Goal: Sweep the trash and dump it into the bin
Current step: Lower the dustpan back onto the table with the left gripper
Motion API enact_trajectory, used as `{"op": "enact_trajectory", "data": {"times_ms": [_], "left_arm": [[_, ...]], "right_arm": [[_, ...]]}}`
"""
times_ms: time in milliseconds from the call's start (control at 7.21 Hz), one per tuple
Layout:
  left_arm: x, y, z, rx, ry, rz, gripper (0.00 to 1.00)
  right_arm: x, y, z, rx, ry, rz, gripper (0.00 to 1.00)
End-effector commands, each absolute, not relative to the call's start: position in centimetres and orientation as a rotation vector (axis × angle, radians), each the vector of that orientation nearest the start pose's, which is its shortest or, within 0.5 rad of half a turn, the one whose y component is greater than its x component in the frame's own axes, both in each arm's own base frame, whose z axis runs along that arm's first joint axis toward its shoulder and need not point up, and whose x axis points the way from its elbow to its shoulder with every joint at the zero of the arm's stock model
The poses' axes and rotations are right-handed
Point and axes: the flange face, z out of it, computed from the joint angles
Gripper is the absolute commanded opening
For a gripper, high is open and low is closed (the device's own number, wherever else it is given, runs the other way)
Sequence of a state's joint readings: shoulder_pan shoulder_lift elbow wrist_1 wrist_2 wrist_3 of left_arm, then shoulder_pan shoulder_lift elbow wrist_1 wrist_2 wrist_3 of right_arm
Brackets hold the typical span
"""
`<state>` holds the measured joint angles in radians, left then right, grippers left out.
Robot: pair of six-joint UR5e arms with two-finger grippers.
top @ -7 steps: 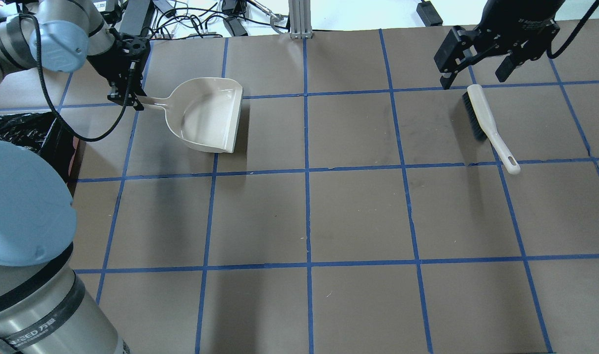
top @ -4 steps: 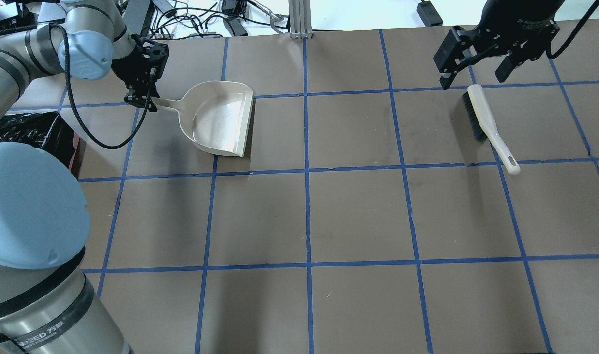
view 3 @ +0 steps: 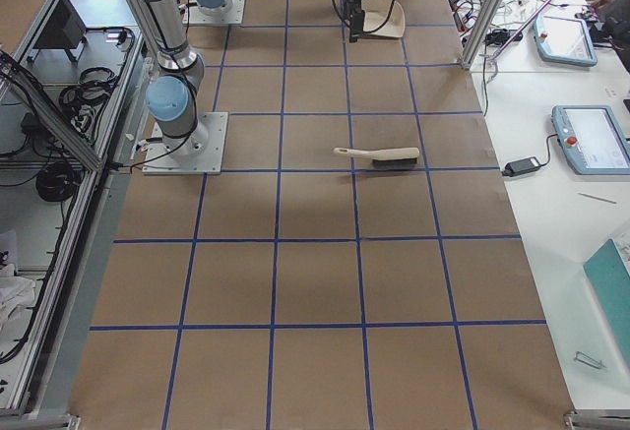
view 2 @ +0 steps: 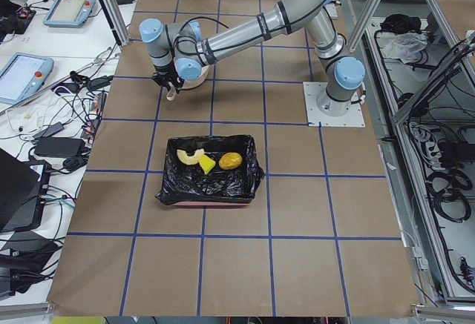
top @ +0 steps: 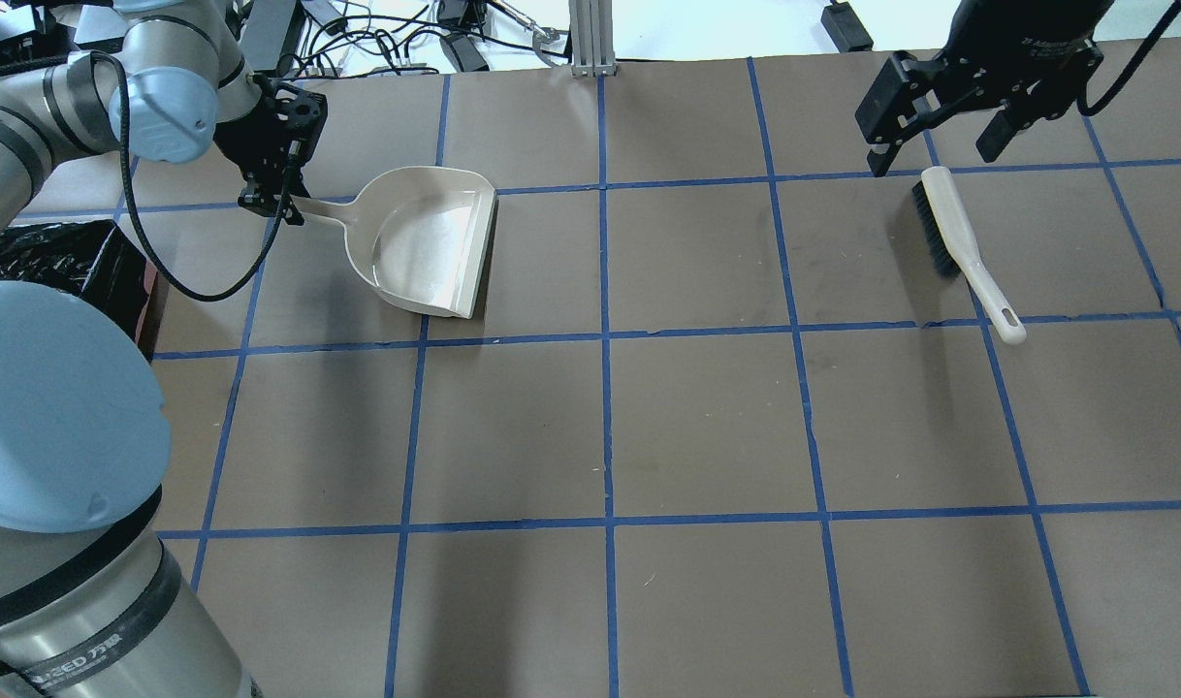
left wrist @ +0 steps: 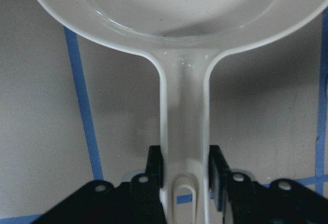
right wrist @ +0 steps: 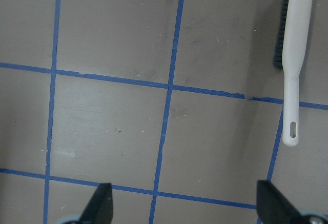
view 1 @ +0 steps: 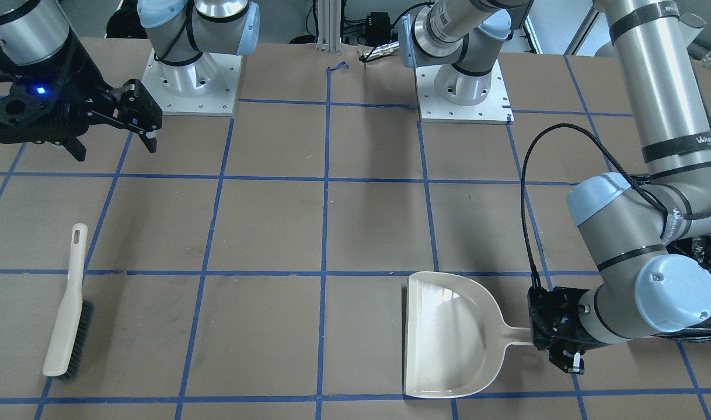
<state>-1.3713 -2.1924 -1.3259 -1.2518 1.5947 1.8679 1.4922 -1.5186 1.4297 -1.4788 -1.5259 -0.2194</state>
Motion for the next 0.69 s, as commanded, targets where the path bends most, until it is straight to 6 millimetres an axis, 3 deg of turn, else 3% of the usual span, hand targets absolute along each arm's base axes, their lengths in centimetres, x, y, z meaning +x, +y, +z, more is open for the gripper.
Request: {"op": "enact_trajectory", "data": {"times_ms": [0,555], "left_arm": [[0.87,-71.60,25.93,-2.282,-2.099,-0.077,0.00],[0.68,-70.99,25.43,-2.227,-2.138,-0.081,0.00]], "right_arm": [[9.73,-52.13,52.12,-0.218,3.089,-0.003,1.00],[9.73,-52.13,52.12,-0.218,3.089,-0.003,1.00]]}}
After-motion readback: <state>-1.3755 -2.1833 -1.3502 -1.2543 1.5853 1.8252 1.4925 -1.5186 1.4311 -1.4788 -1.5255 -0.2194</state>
